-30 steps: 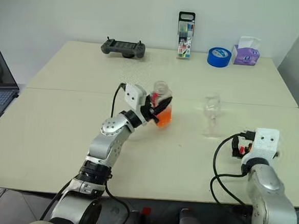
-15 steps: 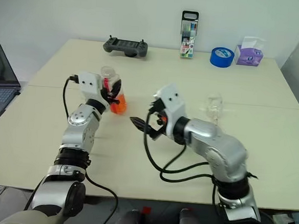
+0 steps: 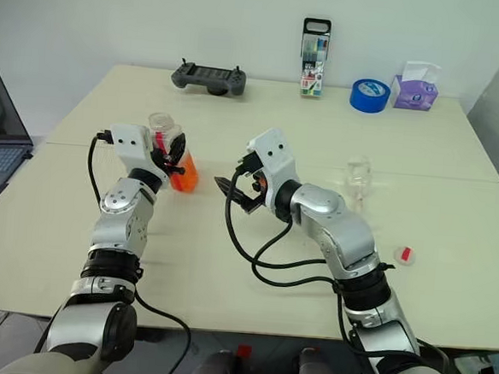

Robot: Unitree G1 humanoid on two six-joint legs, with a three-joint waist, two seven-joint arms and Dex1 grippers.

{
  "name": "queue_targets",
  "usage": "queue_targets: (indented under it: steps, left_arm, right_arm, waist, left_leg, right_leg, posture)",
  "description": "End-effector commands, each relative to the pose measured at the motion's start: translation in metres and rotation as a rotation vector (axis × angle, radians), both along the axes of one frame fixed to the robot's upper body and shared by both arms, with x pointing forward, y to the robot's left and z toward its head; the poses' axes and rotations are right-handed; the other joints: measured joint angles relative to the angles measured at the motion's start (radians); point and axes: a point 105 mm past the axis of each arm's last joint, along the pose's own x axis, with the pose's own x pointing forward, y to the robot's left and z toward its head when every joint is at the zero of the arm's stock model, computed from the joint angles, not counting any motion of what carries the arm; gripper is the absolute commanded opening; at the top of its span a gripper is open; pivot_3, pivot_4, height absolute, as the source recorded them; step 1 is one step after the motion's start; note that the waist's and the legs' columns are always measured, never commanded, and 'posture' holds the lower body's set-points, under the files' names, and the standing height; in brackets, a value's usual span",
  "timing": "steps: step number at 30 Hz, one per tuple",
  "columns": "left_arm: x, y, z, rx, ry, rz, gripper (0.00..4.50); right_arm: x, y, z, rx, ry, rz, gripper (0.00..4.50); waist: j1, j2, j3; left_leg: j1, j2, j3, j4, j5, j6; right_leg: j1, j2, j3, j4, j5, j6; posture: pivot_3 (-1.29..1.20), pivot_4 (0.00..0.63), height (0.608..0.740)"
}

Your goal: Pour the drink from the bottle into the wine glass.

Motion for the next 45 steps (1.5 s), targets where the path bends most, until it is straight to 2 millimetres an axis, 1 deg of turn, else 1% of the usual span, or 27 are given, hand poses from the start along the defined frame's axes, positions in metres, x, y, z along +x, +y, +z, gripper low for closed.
queue_targets:
  steps: [1,5,6,11,15,18,21,23,27,32,34,35,36,38,41,43,44,45]
  left_arm:
    - [-0.005,0.004,0.004,0.019,-0.032,0.032,2.96]
    - [-0.008,0.008,-0.002,0.017,-0.017,0.05,4.32]
    - [-0.008,0.008,-0.004,0.019,-0.011,0.053,4.48]
    - [-0.013,0.013,-0.011,0.032,0.021,0.063,4.48]
    - [-0.022,0.017,-0.016,0.062,0.042,0.046,4.48]
    - [-0.031,0.021,-0.019,0.111,0.051,0.053,4.48]
    - [-0.044,0.022,-0.029,0.131,0.075,0.049,4.48]
    - [-0.055,0.02,-0.035,0.126,0.088,0.047,4.48]
    - [-0.068,0.015,-0.043,0.131,0.114,0.04,4.48]
    - [-0.081,0.015,-0.047,0.132,0.133,0.05,4.48]
    - [-0.087,0.017,-0.044,0.131,0.129,0.054,4.48]
    - [-0.089,0.015,-0.042,0.135,0.123,0.038,4.48]
    - [-0.093,0.006,-0.038,0.131,0.115,-0.009,4.48]
    - [-0.101,-0.009,-0.032,0.146,0.099,-0.089,4.48]
    - [-0.115,-0.03,-0.026,0.158,0.085,-0.16,4.48]
    - [-0.129,-0.054,-0.023,0.166,0.081,-0.254,4.48]
    - [-0.139,-0.072,-0.023,0.171,0.085,-0.331,4.48]
    - [-0.146,-0.084,-0.023,0.173,0.089,-0.383,4.48]
  right_arm:
    - [-0.005,0.003,0.006,0.017,-0.033,0.029,4.5]
    - [-0.005,0.0,0.005,0.014,-0.033,0.025,4.5]
    - [-0.004,-0.001,0.005,0.014,-0.033,0.022,4.5]
    - [-0.004,-0.006,0.005,0.004,-0.03,0.017,4.5]
    - [0.0,-0.014,0.004,0.001,-0.008,-0.014,4.5]
    - [0.003,-0.023,0.007,0.004,0.001,-0.048,4.5]
    - [0.003,-0.032,0.009,-0.007,-0.003,-0.066,4.5]
    - [0.003,-0.039,0.009,-0.018,-0.004,-0.071,4.5]
    - [0.005,-0.048,0.01,-0.032,-0.004,-0.082,4.5]
    - [0.009,-0.062,0.009,-0.068,-0.005,-0.11,4.5]
    - [0.01,-0.073,0.008,-0.093,0.007,-0.148,4.5]
    - [0.011,-0.08,0.008,-0.099,0.023,-0.177,4.5]
    - [0.01,-0.09,0.008,-0.106,0.041,-0.21,4.5]
    - [0.006,-0.103,0.008,-0.115,0.076,-0.243,4.5]
    - [0.0,-0.121,0.008,-0.132,0.149,-0.305,4.5]
    - [0.003,-0.14,0.012,-0.113,0.23,-0.411,4.5]
    - [0.005,-0.151,0.017,-0.111,0.259,-0.463,4.5]
    - [0.006,-0.158,0.02,-0.108,0.279,-0.498,4.5]
  waist:
    - [0.0,0.0,0.0]
    - [0.0,0.0,0.0]
    - [0.0,0.0,0.0]
    - [0.0,0.0,0.0]
    - [-0.001,0.0,0.0]
    - [-0.001,0.0,0.0]
    - [-0.001,0.0,0.0]
    - [-0.002,0.0,0.0]
    - [-0.001,0.0,0.0]
    - [-0.001,0.0,0.0]
    - [-0.001,0.0,0.0]
    - [0.0,0.0,0.0]
    - [0.0,0.0,0.0]
    - [0.001,0.0,0.0]
    - [0.001,0.0,0.0]
    - [0.0,0.0,0.0]
    - [0.0,0.0,0.0]
    - [-0.001,0.0,0.0]
  left_leg:
    - [0.0,0.0,0.0,0.0,0.0,0.0]
    - [0.001,0.0,0.0,0.0,0.0,0.0]
    - [0.001,0.0,0.0,0.0,0.0,0.0]
    - [0.001,0.0,0.0,0.0,0.0,0.0]
    - [0.001,0.0,0.0,0.0,0.0,0.0]
    - [0.001,0.0,0.0,0.0,0.0,0.0]
    - [0.001,0.0,0.0,0.0,0.0,0.0]
    - [0.001,0.001,0.001,0.0,0.0,0.0]
    - [0.001,0.0,0.0,0.0,0.0,0.0]
    - [0.001,0.0,0.0,0.0,0.0,0.0]
    - [0.001,0.0,0.001,0.0,0.0,0.0]
    - [0.001,0.0,0.001,0.0,0.0,0.0]
    - [0.001,0.0,0.0,0.0,0.0,0.0]
    - [0.001,0.0,0.0,0.0,0.0,0.0]
    - [0.0,0.0,0.0,0.0,0.0,0.0]
    - [0.001,0.0,0.001,0.0,0.0,0.0]
    - [0.001,0.0,0.001,0.0,0.0,0.0]
    - [0.001,0.0,0.002,0.0,0.0,0.0]
  right_leg:
    - [0.0,0.0,0.0,0.0,0.0,0.0]
    - [0.0,0.0,0.0,0.001,0.0,0.0]
    - [0.0,0.0,0.0,0.001,0.0,0.0]
    - [0.0,0.0,0.0,0.0,0.0,0.0]
    - [0.0,0.0,0.0,0.0,0.0,0.0]
    - [0.0,0.0,0.0,0.0,0.0,0.0]
    - [0.0,0.0,0.0,0.0,0.0,0.0]
    - [0.0,0.0,0.001,0.0,0.0,0.0]
    - [0.0,0.0,0.001,0.0,0.0,0.0]
    - [0.001,0.0,0.0,0.0,0.0,0.0]
    - [0.001,0.0,0.001,0.0,0.0,0.0]
    - [0.001,0.0,0.001,0.0,0.0,0.0]
    - [0.001,0.0,0.001,0.0,0.0,0.0]
    - [0.001,0.0,0.0,0.0,0.0,0.0]
    - [0.001,-0.001,0.001,0.0,0.0,0.0]
    - [0.001,-0.001,0.002,0.0,0.0,0.0]
    - [0.002,0.0,0.002,0.0,0.0,0.0]
    - [0.002,0.0,0.003,0.0,0.0,0.0]
  posture:
    - [0.0,0.15,0.74]
    - [0.0,0.15,0.74]
    - [0.0,0.15,0.74]
    - [0.0,0.15,0.74]
    - [0.0,0.15,0.74]
    - [0.0,0.15,0.74]
    - [0.0,0.15,0.74]
    - [0.0,0.15,0.74]
    - [0.0,0.15,0.74]
    - [0.0,0.15,0.74]
    - [0.0,0.15,0.74]
    - [0.0,0.15,0.74]
    - [0.0,0.15,0.74]
    - [0.0,0.15,0.74]
    - [0.0,0.15,0.74]
    - [0.0,0.15,0.74]
    - [0.0,0.15,0.74]
    - [0.0,0.15,0.74]
